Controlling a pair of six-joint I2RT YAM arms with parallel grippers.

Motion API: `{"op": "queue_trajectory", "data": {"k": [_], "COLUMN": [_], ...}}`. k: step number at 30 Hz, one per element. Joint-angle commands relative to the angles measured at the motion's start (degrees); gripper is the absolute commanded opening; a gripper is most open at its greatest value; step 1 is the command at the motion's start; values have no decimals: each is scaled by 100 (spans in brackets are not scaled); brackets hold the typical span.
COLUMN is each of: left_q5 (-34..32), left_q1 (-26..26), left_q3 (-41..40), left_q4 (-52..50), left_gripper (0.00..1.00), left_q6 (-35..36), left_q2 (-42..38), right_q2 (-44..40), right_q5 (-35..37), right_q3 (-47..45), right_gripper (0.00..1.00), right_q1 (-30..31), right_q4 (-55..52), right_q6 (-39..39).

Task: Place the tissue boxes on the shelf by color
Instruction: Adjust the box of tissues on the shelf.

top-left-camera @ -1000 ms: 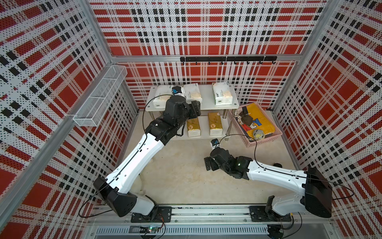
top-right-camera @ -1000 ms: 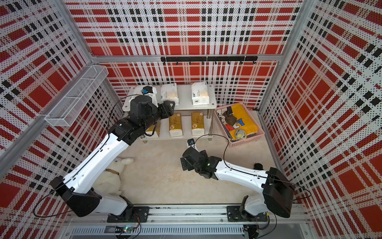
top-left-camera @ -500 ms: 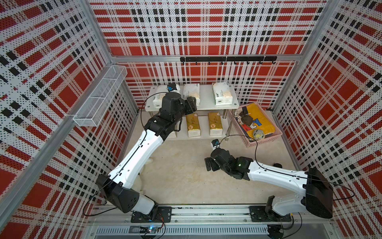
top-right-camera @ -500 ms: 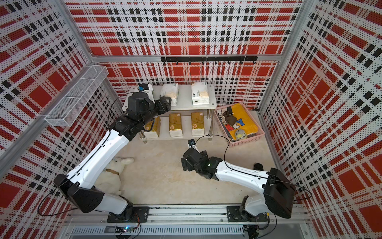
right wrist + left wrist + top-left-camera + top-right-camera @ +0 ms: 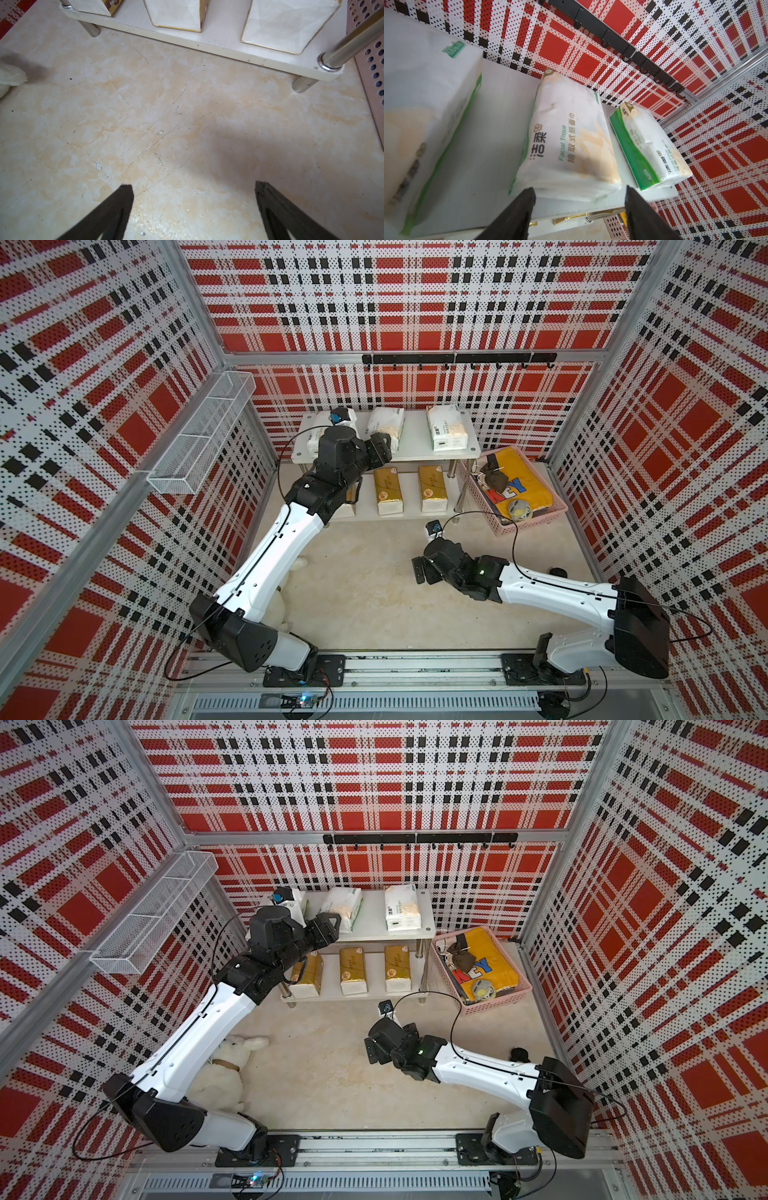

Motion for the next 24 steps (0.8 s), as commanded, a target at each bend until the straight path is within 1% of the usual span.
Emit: {"op": "queue_trajectory", "data": {"k": [1,5,10,19,24], "left_q5": [113,235,265,350,373], "left_q1": [-74,-100,-302,-513,-514], "left_q3": [-38,19,133,308,432], "left_q4": [170,253,360,519,554], "left_gripper": [73,73,73,72,73], "left_q6": [-9,-67,-123,-203,-205], "left_q2": [-120,-15,137,424,591], "right_q2": [-111,-119,-169,-190,-207], "right_q5": [62,70,101,123,131], "right_q3": [5,6,-37,-92,-94], "right_gripper": [100,100,100,100,100], "right_q1": [47,46,42,46,45], "right_q4": [54,54,45,54,54], "right_q6": [40,43,64,59,43]}}
